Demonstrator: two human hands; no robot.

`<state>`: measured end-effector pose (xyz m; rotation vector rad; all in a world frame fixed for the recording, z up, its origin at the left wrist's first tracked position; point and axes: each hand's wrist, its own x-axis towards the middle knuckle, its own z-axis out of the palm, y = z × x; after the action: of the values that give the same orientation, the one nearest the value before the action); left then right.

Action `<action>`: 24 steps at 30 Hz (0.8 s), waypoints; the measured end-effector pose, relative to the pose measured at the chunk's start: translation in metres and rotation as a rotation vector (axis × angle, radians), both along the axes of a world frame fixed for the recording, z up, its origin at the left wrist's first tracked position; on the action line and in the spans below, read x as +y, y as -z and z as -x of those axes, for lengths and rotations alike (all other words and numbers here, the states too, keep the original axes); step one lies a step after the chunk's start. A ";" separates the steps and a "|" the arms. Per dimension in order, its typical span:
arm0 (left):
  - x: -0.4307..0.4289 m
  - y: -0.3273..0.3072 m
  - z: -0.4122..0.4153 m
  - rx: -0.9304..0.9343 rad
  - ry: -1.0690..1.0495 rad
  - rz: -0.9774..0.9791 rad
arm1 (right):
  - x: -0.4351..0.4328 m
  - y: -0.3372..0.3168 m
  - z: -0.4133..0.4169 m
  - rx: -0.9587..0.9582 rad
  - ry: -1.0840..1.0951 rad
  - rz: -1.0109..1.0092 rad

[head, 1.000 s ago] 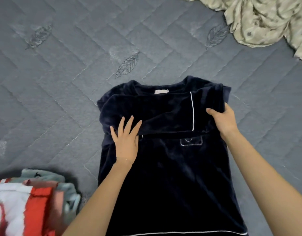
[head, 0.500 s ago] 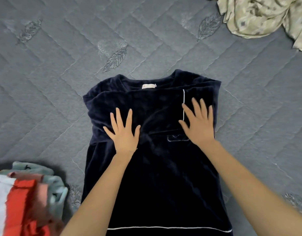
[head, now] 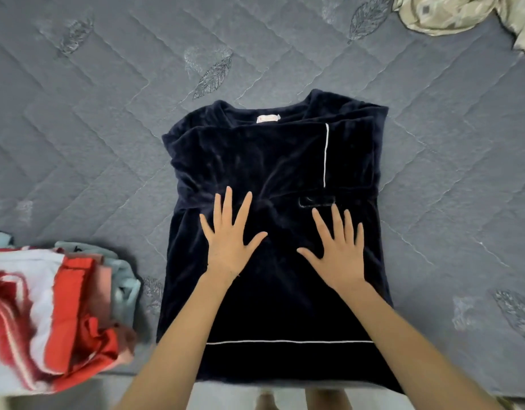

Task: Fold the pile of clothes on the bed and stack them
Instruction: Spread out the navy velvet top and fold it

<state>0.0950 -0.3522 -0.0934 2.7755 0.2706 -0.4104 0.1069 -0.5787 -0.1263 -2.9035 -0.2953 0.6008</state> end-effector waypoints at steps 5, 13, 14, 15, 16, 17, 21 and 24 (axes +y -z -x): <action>0.002 0.024 0.073 0.056 0.059 -0.041 | 0.002 0.012 0.079 0.037 0.072 0.039; 0.035 0.028 0.180 0.124 0.067 -0.067 | -0.027 -0.009 0.157 0.046 0.285 0.027; 0.040 0.027 0.190 0.123 0.038 -0.058 | -0.035 -0.012 0.163 0.036 0.319 0.035; 0.045 0.025 0.200 0.121 -0.008 -0.053 | -0.043 -0.015 0.168 0.035 0.363 0.042; 0.049 0.025 0.210 0.122 -0.060 -0.051 | -0.051 -0.017 0.172 0.048 0.416 0.046; 0.054 0.026 0.219 0.125 -0.112 -0.051 | -0.059 -0.019 0.175 0.076 0.474 0.050; 0.063 0.032 0.248 0.154 -0.357 0.022 | -0.085 -0.020 0.187 0.232 0.625 0.075; 0.065 0.038 0.264 0.097 -0.633 0.178 | -0.094 -0.018 0.197 0.303 0.747 0.014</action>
<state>-0.1690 -0.2870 -0.1311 2.3321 1.0388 -0.3769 -0.0896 -0.6724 -0.1084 -2.5785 0.7882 0.8572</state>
